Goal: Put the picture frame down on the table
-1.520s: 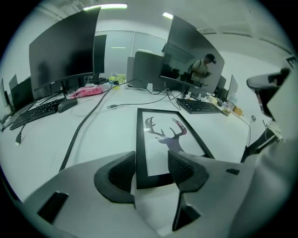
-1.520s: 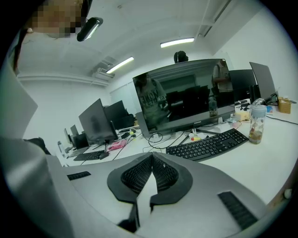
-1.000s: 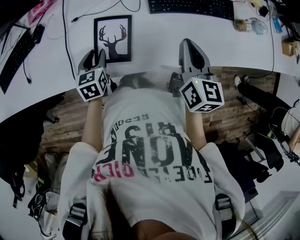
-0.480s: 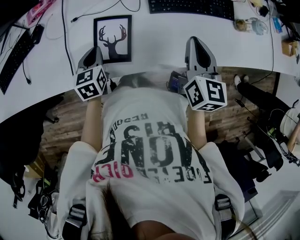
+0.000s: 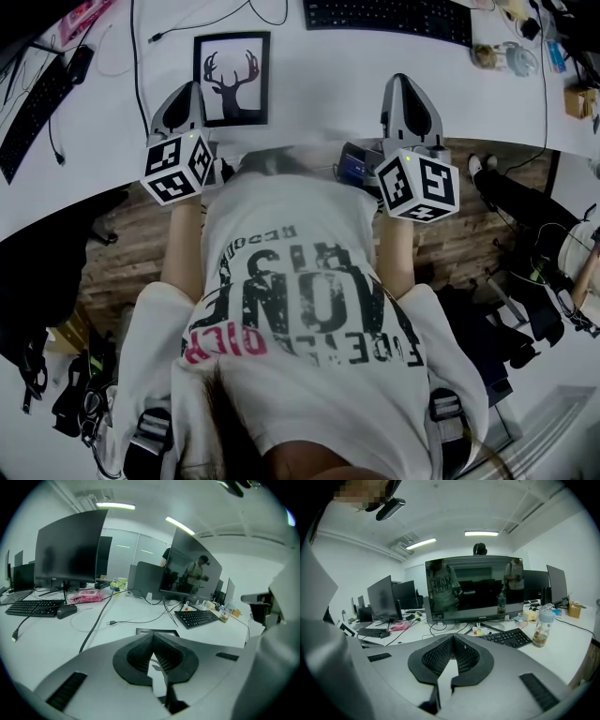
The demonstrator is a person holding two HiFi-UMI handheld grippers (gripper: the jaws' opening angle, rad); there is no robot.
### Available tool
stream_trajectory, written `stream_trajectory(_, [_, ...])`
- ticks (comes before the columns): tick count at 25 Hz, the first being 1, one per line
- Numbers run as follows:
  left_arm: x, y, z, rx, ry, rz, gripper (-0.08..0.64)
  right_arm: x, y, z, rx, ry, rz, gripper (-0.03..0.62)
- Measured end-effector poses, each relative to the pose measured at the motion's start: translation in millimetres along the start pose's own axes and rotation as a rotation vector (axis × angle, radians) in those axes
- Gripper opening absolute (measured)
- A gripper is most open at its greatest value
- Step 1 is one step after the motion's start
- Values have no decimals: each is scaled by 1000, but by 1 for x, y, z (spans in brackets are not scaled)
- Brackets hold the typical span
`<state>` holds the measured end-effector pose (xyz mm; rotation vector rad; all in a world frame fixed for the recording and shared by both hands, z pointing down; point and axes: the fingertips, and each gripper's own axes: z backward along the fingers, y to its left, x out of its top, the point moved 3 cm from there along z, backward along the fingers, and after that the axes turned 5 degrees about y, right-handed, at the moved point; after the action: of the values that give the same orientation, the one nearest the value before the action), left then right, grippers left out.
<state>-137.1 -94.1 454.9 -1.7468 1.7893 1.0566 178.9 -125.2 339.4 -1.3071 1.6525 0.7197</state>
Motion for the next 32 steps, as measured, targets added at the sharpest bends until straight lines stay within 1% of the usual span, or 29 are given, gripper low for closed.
stream_trajectory(7, [36,-6,10,-25,-95,-18,2,8,3,-7,11,-20,-8,0])
stream_trajectory(11, [51,-8,15,-31,-132,-16,2,12,3,-9,7,-27,-8,0])
stream_trajectory(21, [82,-6,33,-35,-220,-10,2,20,9,-14,22,-43,-18,0])
stream_trajectory(32, [101,-13,49,-55,-283,-11,2,29,32,-17,80,-65,-15,0])
